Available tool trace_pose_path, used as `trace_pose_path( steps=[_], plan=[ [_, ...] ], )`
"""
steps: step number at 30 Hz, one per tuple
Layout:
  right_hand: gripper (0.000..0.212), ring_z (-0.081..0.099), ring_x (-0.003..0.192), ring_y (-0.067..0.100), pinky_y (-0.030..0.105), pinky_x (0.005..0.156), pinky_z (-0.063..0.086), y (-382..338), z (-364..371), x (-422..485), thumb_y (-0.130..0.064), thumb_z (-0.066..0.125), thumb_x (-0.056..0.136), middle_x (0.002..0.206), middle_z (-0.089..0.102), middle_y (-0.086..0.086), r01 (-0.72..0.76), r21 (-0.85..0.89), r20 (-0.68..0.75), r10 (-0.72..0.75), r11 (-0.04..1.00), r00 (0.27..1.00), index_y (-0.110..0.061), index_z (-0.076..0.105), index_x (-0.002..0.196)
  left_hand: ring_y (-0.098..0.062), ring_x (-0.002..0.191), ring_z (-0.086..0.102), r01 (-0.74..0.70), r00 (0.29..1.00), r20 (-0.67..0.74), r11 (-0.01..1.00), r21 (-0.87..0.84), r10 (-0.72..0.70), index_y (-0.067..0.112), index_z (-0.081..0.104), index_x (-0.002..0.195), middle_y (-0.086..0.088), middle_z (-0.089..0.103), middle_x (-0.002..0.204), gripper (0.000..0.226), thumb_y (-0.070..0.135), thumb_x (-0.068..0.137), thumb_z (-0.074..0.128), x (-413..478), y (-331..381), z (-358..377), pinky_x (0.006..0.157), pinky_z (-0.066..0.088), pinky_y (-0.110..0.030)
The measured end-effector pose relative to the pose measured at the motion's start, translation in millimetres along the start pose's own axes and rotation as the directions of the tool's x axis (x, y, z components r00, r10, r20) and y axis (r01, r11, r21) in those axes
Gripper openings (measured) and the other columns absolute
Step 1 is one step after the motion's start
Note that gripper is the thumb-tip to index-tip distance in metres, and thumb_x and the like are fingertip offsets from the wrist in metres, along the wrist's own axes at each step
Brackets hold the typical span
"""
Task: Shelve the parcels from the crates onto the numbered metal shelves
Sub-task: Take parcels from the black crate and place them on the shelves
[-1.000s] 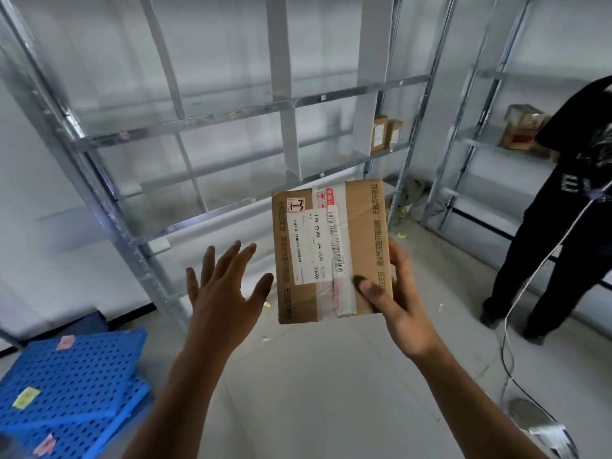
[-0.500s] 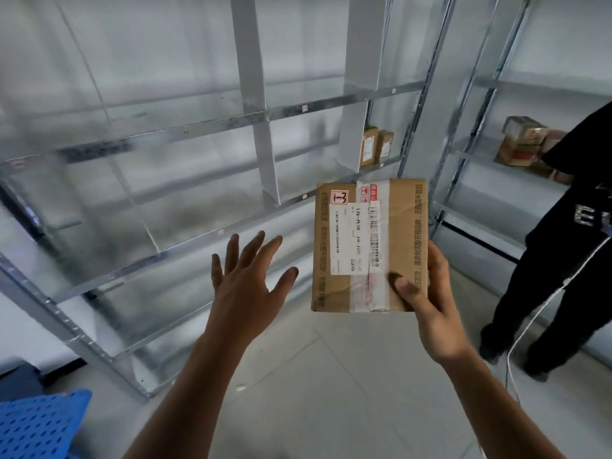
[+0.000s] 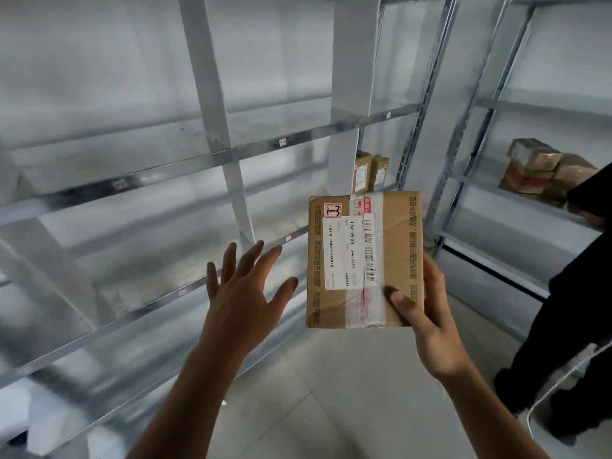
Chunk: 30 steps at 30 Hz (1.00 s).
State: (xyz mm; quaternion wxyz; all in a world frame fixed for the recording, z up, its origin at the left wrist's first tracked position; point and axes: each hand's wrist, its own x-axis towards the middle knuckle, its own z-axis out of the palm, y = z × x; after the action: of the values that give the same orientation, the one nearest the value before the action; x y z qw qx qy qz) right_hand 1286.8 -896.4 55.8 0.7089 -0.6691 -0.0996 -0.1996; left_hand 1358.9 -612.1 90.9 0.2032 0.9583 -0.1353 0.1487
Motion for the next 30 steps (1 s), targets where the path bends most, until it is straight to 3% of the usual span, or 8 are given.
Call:
trace_pose_path(
  steps=[7,11,15,17,22,27,30],
  plan=[
    [0.073,0.059,0.134,0.023,0.034,0.091,0.061,51.7,-59.0,123.8,-0.026,0.068,0.095,0.145,0.057,-0.003,-0.003,0.088,0.100,-0.006,0.996,0.995,-0.040,0.032,0.157,-0.024,0.160,0.001,0.096,0.995,-0.048,0.992,0.076,-0.093,0.045,0.033,0.155,0.010,0.022,0.169,0.082,0.086,0.087,0.018,97.8,30.5,36.4,0.125,-0.004,-0.058],
    [0.082,0.059,0.134,0.017,0.032,0.090,0.061,63.9,-82.4,204.3,-0.043,0.075,0.094,0.147,0.054,-0.006,-0.009,0.078,0.161,-0.004,0.997,0.987,-0.041,0.026,0.160,-0.021,0.159,-0.002,0.168,0.983,-0.085,0.984,0.052,-0.163,0.044,0.032,0.156,0.010,0.019,0.170,0.083,0.084,0.085,0.018,150.1,53.3,39.0,0.126,-0.006,-0.056],
    [0.073,0.061,0.132,0.020,0.035,0.089,0.062,72.7,-89.5,276.8,-0.039,0.071,0.097,0.145,0.056,-0.006,0.019,0.118,0.243,-0.047,0.993,0.969,-0.045,0.030,0.157,-0.019,0.159,-0.007,0.205,0.975,-0.095,0.978,0.031,-0.201,0.043,0.029,0.157,0.011,0.014,0.171,0.081,0.081,0.086,0.025,190.3,64.3,38.5,0.127,-0.005,-0.056],
    [0.068,0.061,0.131,0.022,0.038,0.089,0.062,77.3,-87.4,309.6,-0.034,0.068,0.098,0.143,0.057,-0.006,0.033,0.144,0.263,-0.071,0.989,0.962,-0.045,0.033,0.155,-0.018,0.158,-0.010,0.214,0.974,-0.087,0.977,0.020,-0.211,0.044,0.025,0.158,0.012,0.011,0.171,0.084,0.085,0.085,0.024,208.0,63.8,38.1,0.127,-0.006,-0.055],
    [0.075,0.059,0.134,0.026,0.041,0.091,0.062,87.2,-63.3,387.9,-0.044,0.071,0.096,0.146,0.053,0.001,0.118,0.180,0.248,-0.161,0.977,0.955,-0.036,0.029,0.158,-0.017,0.158,-0.012,0.204,0.973,-0.111,0.979,0.019,-0.201,0.046,0.021,0.159,0.014,0.007,0.171,0.091,0.092,0.080,0.025,258.4,49.0,39.6,0.127,-0.007,-0.051],
    [0.075,0.057,0.135,0.027,0.035,0.095,0.060,90.4,-24.1,462.8,-0.028,0.064,0.098,0.148,0.050,0.007,0.233,0.183,0.242,-0.274,0.955,0.931,-0.023,0.023,0.161,-0.019,0.159,0.000,0.179,0.966,-0.176,0.982,-0.062,-0.187,0.048,0.020,0.157,0.014,0.014,0.171,0.086,0.090,0.083,0.030,317.7,25.2,34.3,0.127,0.014,-0.057],
    [0.072,0.056,0.136,0.028,0.036,0.094,0.061,90.8,-7.5,502.3,-0.027,0.062,0.098,0.147,0.050,0.004,0.271,0.167,0.259,-0.307,0.948,0.916,-0.025,0.024,0.160,-0.012,0.158,-0.005,0.159,0.959,-0.212,0.978,-0.137,-0.186,0.054,0.016,0.155,0.021,0.011,0.169,0.086,0.093,0.079,0.030,354.1,11.4,30.0,0.122,0.014,-0.051]
  ],
)
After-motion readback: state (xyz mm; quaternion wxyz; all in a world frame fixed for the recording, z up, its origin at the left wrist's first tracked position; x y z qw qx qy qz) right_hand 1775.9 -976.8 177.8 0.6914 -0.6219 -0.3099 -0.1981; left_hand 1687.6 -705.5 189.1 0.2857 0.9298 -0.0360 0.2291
